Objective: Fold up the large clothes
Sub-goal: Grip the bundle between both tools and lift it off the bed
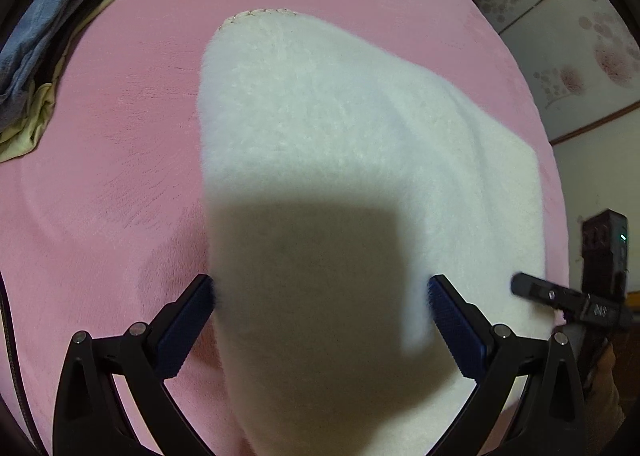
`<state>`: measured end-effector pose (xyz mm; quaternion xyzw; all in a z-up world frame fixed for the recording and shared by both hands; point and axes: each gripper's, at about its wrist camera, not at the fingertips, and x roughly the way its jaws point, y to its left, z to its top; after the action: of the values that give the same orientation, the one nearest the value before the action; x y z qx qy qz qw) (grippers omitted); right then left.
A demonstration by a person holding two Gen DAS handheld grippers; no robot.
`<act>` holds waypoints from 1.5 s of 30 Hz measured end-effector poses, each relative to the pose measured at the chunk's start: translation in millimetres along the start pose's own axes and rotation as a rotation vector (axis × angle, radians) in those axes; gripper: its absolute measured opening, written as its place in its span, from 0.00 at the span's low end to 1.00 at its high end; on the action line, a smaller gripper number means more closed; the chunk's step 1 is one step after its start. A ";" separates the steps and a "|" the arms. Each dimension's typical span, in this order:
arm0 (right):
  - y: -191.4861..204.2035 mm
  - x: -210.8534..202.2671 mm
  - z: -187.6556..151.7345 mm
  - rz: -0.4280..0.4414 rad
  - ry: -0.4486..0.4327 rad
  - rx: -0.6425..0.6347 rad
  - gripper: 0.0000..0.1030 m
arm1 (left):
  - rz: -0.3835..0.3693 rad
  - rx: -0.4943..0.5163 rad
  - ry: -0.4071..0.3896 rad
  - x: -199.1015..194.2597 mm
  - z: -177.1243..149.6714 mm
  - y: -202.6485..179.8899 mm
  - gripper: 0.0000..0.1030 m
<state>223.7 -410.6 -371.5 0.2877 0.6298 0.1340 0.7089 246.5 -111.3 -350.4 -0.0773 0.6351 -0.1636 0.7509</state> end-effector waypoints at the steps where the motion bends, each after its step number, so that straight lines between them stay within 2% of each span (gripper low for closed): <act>1: -1.8 2.6 0.5 0.024 0.005 0.002 0.93 | -0.023 0.006 0.009 -0.6 -0.5 4.9 1.00; 5: -5.6 11.9 3.2 0.089 0.017 -0.005 0.93 | -0.109 0.008 0.038 3.0 2.3 27.0 1.00; 9: -4.3 20.9 5.6 0.125 0.013 -0.016 0.90 | -0.226 -0.027 0.048 19.3 1.8 48.3 1.00; 12: -4.6 28.7 8.7 0.161 -0.003 0.001 0.83 | -0.365 -0.120 0.102 42.0 -0.6 65.5 1.00; 14: -4.6 29.8 8.8 0.174 -0.019 0.008 0.72 | -0.405 -0.140 0.095 50.6 -3.1 69.4 1.00; 15: -4.3 29.3 7.8 0.183 -0.025 0.007 0.69 | -0.403 -0.133 0.081 51.1 -3.3 68.8 1.00; 17: -2.9 26.2 4.4 0.185 -0.043 0.006 0.57 | -0.353 -0.103 0.040 47.8 -3.9 61.4 0.98; 20: 5.9 18.0 0.0 0.170 -0.076 0.010 0.42 | -0.250 -0.060 -0.007 33.0 -7.0 48.2 0.84; 21: 10.8 13.6 -3.6 0.154 -0.090 0.012 0.41 | -0.230 -0.049 -0.018 27.7 -9.3 45.3 0.78; 24: 23.7 5.4 -12.0 0.125 -0.121 0.023 0.39 | -0.173 -0.024 -0.049 9.4 -19.6 38.3 0.71; 27: 46.6 -4.3 -29.8 0.085 -0.125 0.021 0.38 | -0.122 -0.002 -0.064 -14.4 -35.5 30.9 0.70; 31: 79.0 -11.4 -65.1 0.077 -0.088 0.040 0.37 | -0.122 0.006 -0.059 -57.6 -61.6 46.1 0.70; 35: 129.1 -12.3 -97.1 0.072 -0.049 0.032 0.37 | -0.128 -0.010 -0.046 -106.7 -89.1 84.0 0.70; 38: 171.5 -4.0 -104.8 0.083 -0.022 0.019 0.37 | -0.115 -0.044 -0.050 -142.9 -93.2 120.6 0.70; 41: 228.8 12.6 -99.2 0.106 -0.003 -0.023 0.37 | -0.090 -0.073 -0.084 -188.0 -81.6 165.1 0.70; 45: 322.2 37.3 -67.7 0.170 -0.027 -0.114 0.37 | -0.060 -0.077 -0.166 -255.5 -48.0 231.3 0.70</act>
<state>219.9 -116.5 -218.9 0.3011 0.5847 0.2256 0.7187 197.9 197.2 -196.8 -0.1385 0.5737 -0.1547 0.7923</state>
